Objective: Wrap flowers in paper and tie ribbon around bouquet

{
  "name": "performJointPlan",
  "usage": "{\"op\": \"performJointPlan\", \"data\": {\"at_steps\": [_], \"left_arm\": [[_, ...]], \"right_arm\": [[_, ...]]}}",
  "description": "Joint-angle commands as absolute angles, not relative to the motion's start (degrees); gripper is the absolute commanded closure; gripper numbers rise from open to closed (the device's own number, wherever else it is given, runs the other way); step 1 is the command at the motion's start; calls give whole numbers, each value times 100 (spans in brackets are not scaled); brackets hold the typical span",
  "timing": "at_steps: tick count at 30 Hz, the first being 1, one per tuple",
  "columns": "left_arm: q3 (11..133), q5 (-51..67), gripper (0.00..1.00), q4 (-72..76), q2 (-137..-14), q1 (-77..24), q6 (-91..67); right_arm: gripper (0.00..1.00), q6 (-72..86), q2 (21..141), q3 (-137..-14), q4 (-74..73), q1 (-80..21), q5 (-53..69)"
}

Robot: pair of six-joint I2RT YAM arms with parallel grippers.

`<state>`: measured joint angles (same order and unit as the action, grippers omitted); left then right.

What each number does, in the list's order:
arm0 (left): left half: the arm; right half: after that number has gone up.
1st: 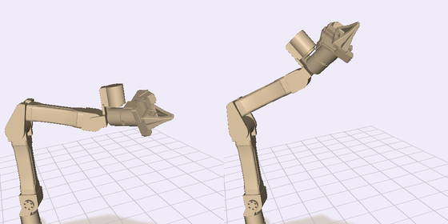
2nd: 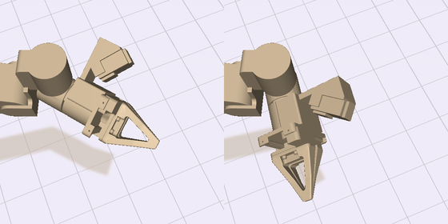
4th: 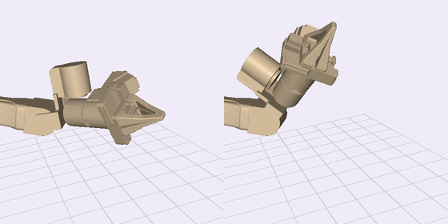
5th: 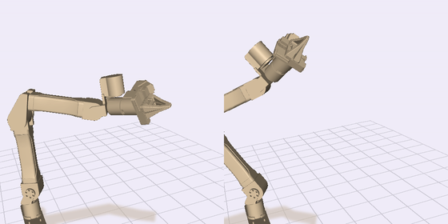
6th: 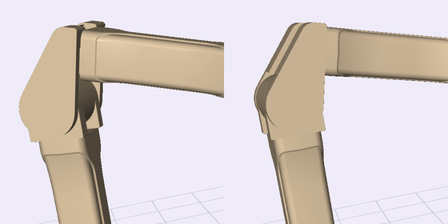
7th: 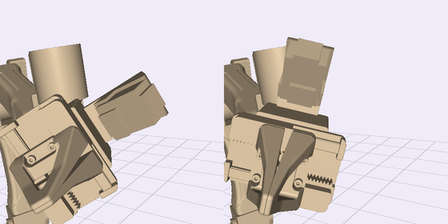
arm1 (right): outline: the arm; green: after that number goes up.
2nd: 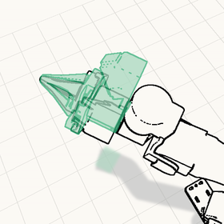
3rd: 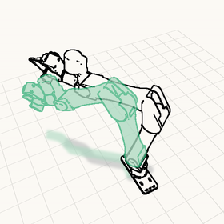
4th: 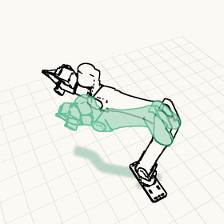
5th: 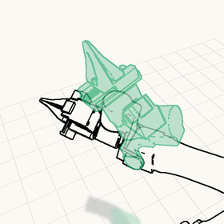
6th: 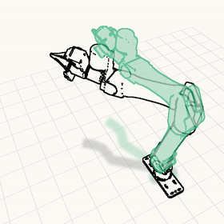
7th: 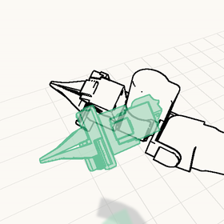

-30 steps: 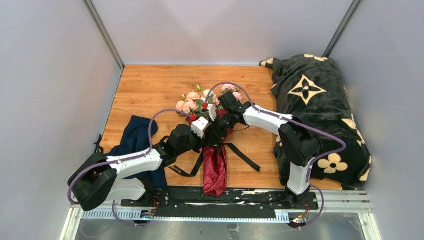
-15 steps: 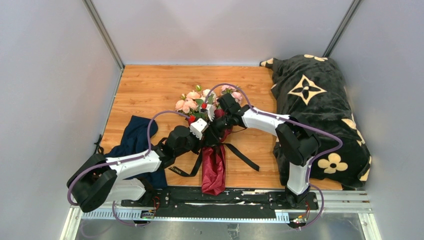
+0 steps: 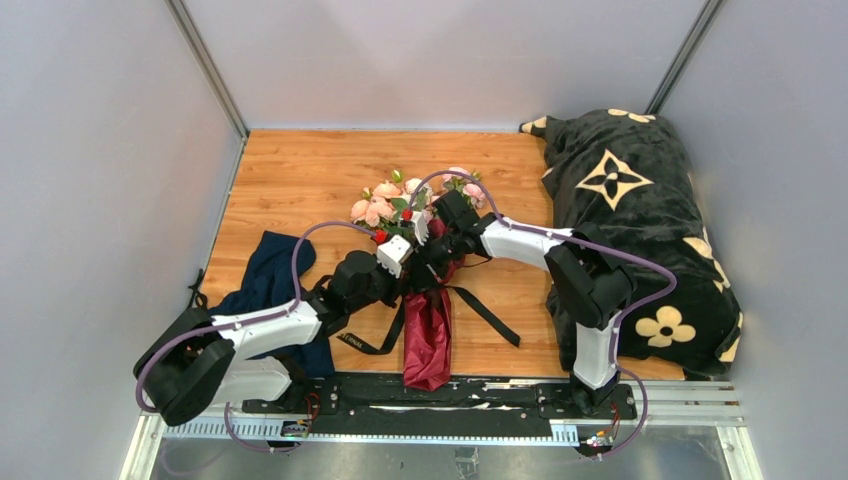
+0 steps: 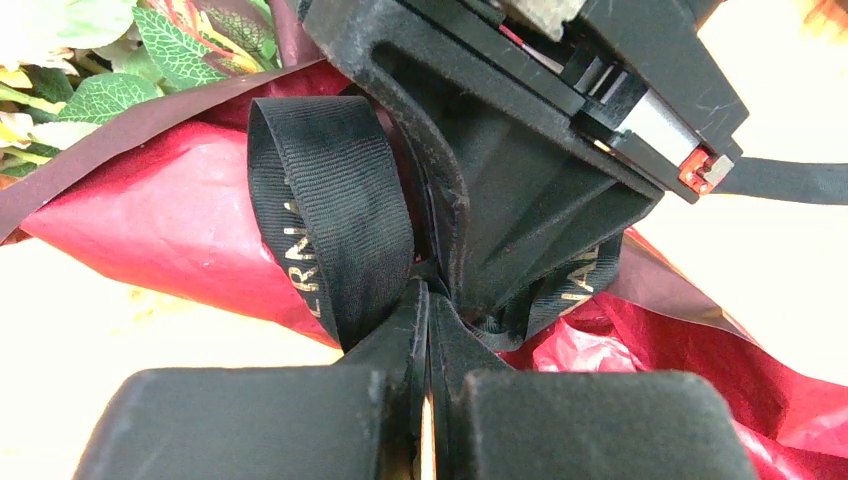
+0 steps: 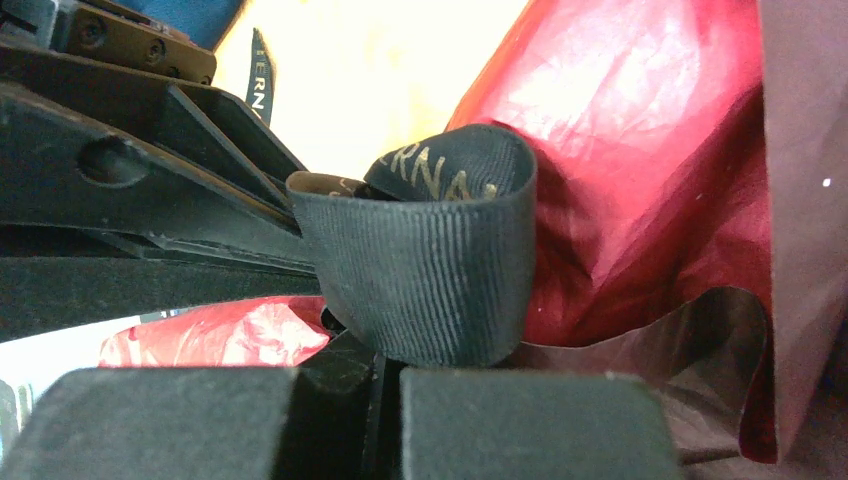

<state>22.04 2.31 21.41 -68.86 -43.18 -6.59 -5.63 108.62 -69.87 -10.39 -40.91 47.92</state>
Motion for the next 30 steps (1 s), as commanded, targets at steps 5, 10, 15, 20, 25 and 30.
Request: {"op": "performJointPlan", "data": {"at_steps": [5, 10, 15, 20, 25, 30], "left_arm": [[2289, 360, 92, 1858, -6417, -4245, -457], [2306, 1402, 74, 1251, -5700, -4245, 902], [2133, 2342, 61, 1197, -5326, -4260, 4140], [2319, 2292, 59, 1195, -5969, -4292, 5442], [2228, 2232, 59, 1204, -6215, -4368, 6235], [2358, 2148, 58, 1280, -6359, -4375, 5993]], "right_arm": [[100, -518, 10385, -6770, -1184, -4171, 4274], [100, -536, 10118, -6647, -1323, -4177, 4117], [100, -507, 10106, -6659, -1343, -4182, 4238], [100, -468, 10133, -6733, -1382, -4179, 4308], [100, -422, 10126, -6751, -1423, -4182, 4443], [100, -472, 10107, -6735, -1487, -4181, 4471]]}}
